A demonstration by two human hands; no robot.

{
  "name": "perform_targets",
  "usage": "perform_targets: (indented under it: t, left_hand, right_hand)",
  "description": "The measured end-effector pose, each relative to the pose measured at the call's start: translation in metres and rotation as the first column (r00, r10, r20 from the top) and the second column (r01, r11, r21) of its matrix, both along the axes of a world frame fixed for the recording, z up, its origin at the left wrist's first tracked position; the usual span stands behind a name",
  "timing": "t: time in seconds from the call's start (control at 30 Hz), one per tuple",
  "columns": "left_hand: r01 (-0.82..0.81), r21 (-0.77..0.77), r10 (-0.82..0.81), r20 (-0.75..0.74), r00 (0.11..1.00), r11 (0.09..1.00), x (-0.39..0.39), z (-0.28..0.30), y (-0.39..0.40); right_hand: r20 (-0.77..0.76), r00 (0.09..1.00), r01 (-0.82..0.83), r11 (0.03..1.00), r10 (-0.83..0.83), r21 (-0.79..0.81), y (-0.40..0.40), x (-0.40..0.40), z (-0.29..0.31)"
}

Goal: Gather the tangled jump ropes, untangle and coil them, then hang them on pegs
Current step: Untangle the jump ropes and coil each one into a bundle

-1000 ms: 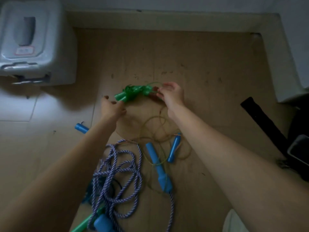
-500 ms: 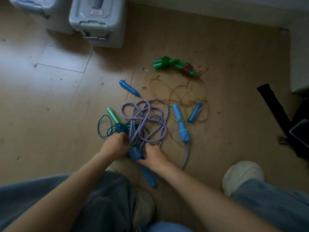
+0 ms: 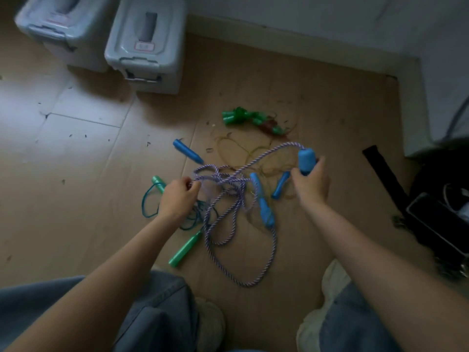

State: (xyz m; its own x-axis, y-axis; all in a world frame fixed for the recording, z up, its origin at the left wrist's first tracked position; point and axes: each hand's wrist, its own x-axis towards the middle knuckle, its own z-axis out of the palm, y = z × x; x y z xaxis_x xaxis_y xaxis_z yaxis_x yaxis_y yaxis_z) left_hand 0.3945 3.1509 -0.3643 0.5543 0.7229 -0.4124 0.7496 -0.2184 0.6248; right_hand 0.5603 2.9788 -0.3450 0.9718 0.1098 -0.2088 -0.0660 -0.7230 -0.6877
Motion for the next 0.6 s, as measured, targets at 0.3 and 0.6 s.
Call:
perform_targets:
  t: [0.3,0.6]
  left_hand:
    - [0.640,-0.490,-0.788,-0.187,0.586,0.592,0.009,0.004,0.003]
    - [0.446,0.170,-0.405,-0.232,0.885,0.879,0.013,-0.039,0.026]
  right_hand:
    - [-0.365,0.888,-0.252,0.960,0.280,0.123,0.021,-0.020,-0.029]
    - [-0.276,0.528,-0.842,0.452,0.803,-0.295,0.071,-0.048,-0.092]
